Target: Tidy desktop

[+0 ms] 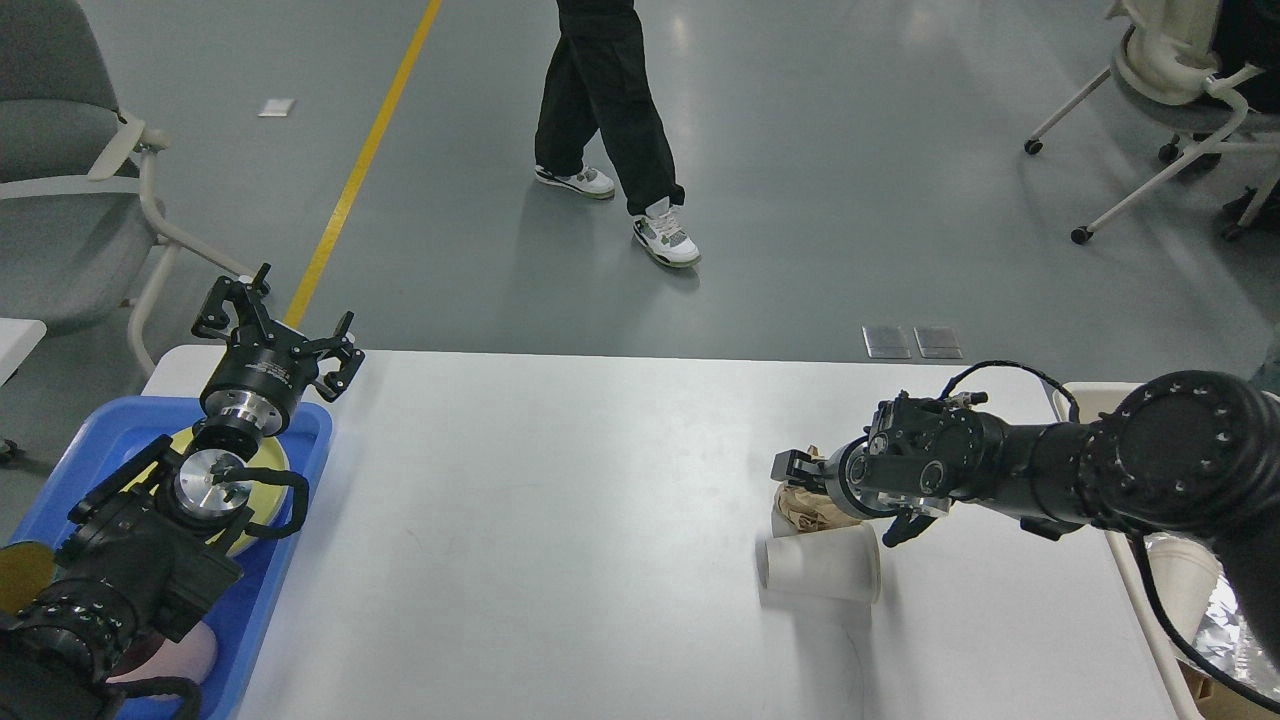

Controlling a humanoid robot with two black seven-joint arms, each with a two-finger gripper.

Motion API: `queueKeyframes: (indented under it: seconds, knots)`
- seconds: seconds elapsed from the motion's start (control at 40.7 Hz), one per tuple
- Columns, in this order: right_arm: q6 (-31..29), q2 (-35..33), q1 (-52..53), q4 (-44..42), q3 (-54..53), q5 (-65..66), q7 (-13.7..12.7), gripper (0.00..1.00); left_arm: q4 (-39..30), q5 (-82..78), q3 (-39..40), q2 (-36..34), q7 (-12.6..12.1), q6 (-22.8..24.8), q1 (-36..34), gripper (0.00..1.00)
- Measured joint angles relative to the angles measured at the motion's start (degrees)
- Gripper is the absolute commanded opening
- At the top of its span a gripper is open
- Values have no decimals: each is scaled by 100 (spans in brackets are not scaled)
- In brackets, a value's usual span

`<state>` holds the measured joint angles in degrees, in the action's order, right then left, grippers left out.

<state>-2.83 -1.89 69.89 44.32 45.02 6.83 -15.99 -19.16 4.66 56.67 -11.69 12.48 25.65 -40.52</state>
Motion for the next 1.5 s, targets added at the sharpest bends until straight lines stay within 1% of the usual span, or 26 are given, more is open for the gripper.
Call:
queueKeyframes:
  seconds: [0.025, 0.049, 0.074, 0.123, 0.148, 0.172, 0.197, 0.221, 0.467, 0.615, 0.738, 0.811, 0.86, 0.885, 0.934, 0.959, 1.033, 1.106, 1.18, 1.278, 1.352, 1.426, 1.451, 1.5]
  knots:
    - [22, 33, -33, -29, -7, 1, 0, 95, 0, 0, 0, 0, 0, 0, 0, 98]
    - [37, 57, -61, -48, -13, 1, 0, 91, 0, 0, 0, 0, 0, 0, 0, 98]
    - [57, 88, -99, -76, -19, 0, 0, 85, 0, 0, 0, 0, 0, 0, 0, 98]
    - [101, 142, -166, -137, -25, -11, 3, 69, 0, 0, 0, 0, 0, 0, 0, 98]
    - [141, 179, -212, -185, -27, -19, 7, 45, 0, 0, 0, 0, 0, 0, 0, 98]
    - [203, 236, -294, -253, -27, -30, 13, 26, 0, 0, 0, 0, 0, 0, 0, 98]
    - [229, 263, -339, -281, -27, -35, 17, 4, 0, 0, 0, 0, 0, 0, 0, 98]
    - [239, 274, -359, -292, -27, -37, 18, 0, 0, 0, 0, 0, 0, 0, 0, 98]
    - [289, 293, -391, -344, -6, -26, -1, 0, 0, 0, 0, 0, 0, 0, 0, 98]
    - [290, 254, -237, -280, -15, -25, -2, 0, 0, 0, 0, 0, 0, 0, 0, 98]
    - [271, 68, 38, -58, -13, -20, -1, 0, 0, 0, 0, 0, 0, 0, 0, 98]
    - [254, -239, 452, 448, -9, -7, 8, 0, 0, 0, -1, 0, 0, 0, 0, 98]
    - [215, -476, 806, 970, -9, -1, 16, 0, 0, 0, -1, 0, 0, 0, 0, 98]
    - [161, -708, 1184, 1515, -9, 6, 20, 0, 0, 0, -1, 0, 0, 0, 0, 98]
    - [84, -927, 1587, 2097, -3, 14, 26, 0, -1, 0, -2, 0, 0, -2, 0, 98]
    - [-97, -1163, 2097, 2845, 4, 12, 31, 0, -1, 1, -3, 0, 0, -3, 0, 98]
    - [-445, -1447, 2830, 3764, 13, 18, 37, 0, -1, 1, -5, 0, 0, -3, 1, 98]
    - [-893, -1674, 3597, 4512, 11, 19, 55, 0, -2, 0, -5, -2, 0, -5, 4, 98]
    - [-1214, -1810, 4111, 4898, 12, 17, 60, 0, -2, 1, -5, -2, 0, -6, 4, 98]
    - [-1369, -1904, 4332, 4982, 156, 33, 59, 0, -2, 0, -5, -2, 0, -6, 4, 98]
    - [-1386, -1937, 4200, 4700, 528, 102, 60, 0, -1, 1, -5, -2, 0, -6, 4, 98]
    - [-1326, -1949, 3821, 4189, 886, 234, 60, 0, -1, 1, -5, -2, 0, -6, 4, 98]
    - [-1255, -1991, 3493, 3705, 1075, 325, 62, 0, 0, 0, -5, -2, 0, -6, 5, 98]
    - [-1196, -2050, 3194, 3268, 1180, 374, 62, 0, 1, 1, -5, -3, 0, -6, 5, 98]
